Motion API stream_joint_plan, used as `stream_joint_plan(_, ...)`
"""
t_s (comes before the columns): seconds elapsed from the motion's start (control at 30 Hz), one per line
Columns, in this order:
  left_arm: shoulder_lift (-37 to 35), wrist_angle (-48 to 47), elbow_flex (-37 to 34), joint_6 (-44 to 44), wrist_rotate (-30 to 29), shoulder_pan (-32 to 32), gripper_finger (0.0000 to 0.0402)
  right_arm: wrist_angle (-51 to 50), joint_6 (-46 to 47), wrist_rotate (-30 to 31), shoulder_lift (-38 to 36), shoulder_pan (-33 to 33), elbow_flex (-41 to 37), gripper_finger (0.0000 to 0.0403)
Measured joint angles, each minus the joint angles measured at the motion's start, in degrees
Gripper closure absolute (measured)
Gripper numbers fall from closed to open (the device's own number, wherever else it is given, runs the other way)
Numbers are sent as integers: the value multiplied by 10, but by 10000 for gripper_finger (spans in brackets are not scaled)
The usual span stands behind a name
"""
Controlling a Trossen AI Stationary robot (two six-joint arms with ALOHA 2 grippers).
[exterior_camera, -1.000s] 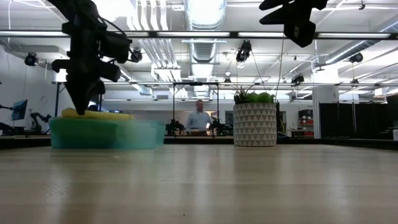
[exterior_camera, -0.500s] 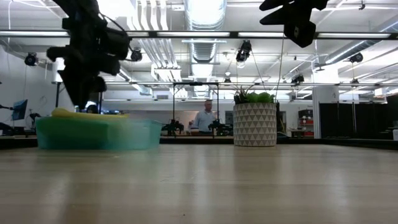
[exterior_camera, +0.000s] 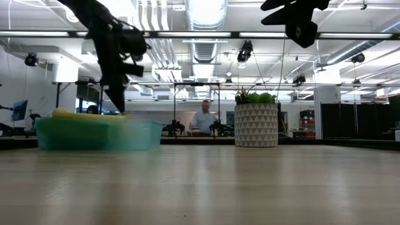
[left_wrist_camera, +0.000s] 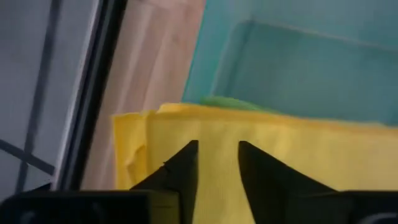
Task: Fold microfiber towels
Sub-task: Put the yellow microfiber cloth into the blue bin
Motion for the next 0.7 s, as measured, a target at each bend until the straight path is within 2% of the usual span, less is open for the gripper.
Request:
stream_joint_plan(0.23,130,9,-1,-29,0,10,389,-1,21,-3,0,0,0,298)
stream_joint_plan(0.33,147,-7,14,-47,0,9,398,-4,23,-14,0,0,0,298)
stream_joint_plan(0.53,74,-29,45,-32,0,15,401,-11,22,-15,0,0,0,298)
stream_joint_plan(0.7,7,-85,16,-29,-34,47,401,-12,22,-15,0,0,0,298)
